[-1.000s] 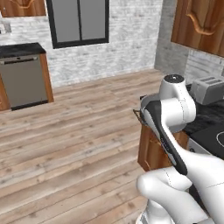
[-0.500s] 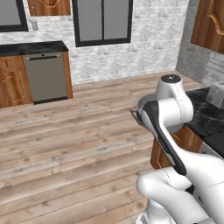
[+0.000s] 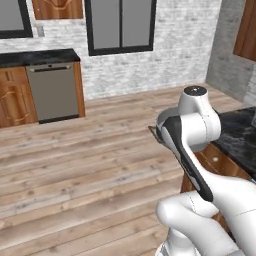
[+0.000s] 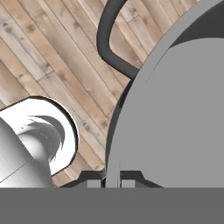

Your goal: Move the pot and pan from the stove into the sink.

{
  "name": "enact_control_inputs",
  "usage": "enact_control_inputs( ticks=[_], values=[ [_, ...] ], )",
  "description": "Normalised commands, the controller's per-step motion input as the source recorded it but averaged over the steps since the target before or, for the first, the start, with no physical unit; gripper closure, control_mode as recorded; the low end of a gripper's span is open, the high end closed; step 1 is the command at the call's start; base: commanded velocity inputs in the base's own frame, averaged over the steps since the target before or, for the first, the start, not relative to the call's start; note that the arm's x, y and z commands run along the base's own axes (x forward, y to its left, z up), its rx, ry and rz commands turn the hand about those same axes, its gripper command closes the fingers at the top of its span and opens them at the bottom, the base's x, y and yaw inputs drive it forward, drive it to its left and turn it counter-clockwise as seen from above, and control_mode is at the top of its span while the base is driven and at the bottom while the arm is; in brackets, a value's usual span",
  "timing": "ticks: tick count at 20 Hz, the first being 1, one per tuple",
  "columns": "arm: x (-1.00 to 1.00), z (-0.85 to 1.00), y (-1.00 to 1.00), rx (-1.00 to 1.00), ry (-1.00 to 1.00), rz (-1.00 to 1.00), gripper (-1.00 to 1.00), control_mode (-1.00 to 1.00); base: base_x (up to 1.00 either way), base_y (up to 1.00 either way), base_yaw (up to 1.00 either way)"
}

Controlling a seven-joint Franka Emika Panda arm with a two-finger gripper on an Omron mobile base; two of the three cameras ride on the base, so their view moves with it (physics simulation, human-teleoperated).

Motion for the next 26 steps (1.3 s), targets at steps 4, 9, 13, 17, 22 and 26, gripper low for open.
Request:
enact_control_inputs(
  ticks=[4,9,13,17,22,26],
  values=[
    [0.00,0.00,0.00,0.00,0.00,0.00,1.00,1.00,0.74,0.16,0.00],
    [0.00,0.00,0.00,0.00,0.00,0.00,1.00,1.00,0.82,0.18,0.00],
    [0.00,0.00,0.00,0.00,0.00,0.00,1.00,1.00,0.89,0.22,0.00],
    [0.00,0.00,0.00,0.00,0.00,0.00,1.00,1.00,0.90,0.21,0.00],
    [0.00,0.00,0.00,0.00,0.00,0.00,1.00,1.00,0.89,0.21,0.00],
    [0.00,0.00,0.00,0.00,0.00,0.00,1.00,1.00,0.90,0.23,0.00]
  ],
)
